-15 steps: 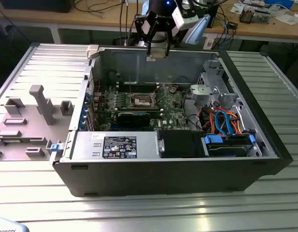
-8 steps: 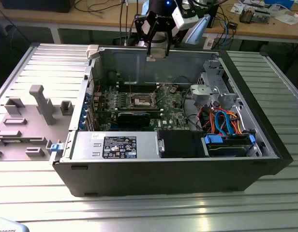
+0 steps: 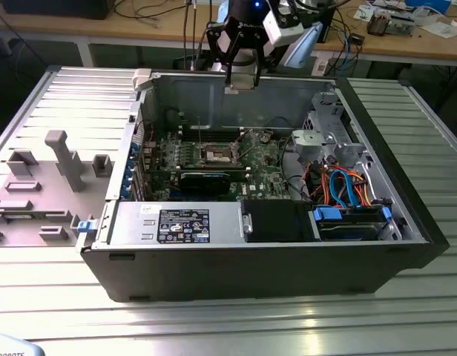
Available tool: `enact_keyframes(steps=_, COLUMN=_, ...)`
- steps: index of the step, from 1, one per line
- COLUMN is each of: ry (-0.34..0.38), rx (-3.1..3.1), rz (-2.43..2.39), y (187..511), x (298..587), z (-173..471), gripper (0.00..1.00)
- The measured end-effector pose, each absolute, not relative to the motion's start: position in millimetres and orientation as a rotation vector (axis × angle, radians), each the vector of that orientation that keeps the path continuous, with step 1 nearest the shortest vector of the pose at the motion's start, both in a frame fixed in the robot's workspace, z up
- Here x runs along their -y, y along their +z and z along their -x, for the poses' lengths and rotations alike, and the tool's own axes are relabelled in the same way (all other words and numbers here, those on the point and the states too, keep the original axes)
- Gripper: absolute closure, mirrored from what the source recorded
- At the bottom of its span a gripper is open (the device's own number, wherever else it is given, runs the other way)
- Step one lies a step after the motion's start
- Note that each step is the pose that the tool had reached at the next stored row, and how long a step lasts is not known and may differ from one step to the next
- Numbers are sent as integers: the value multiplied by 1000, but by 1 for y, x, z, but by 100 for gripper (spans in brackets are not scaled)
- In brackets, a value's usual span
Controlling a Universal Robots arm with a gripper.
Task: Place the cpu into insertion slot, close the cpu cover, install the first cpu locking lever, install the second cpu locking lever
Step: 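Place the cpu into insertion slot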
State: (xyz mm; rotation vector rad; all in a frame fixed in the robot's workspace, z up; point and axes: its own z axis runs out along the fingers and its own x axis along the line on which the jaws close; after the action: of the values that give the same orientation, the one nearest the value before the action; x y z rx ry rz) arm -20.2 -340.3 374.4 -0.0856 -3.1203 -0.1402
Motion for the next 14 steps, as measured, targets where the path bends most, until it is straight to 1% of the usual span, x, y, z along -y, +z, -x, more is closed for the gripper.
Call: enact_keyframes(steps=14, ry=-141, rx=3119, rz=196, y=373, x=340, z=20, gripper=46)
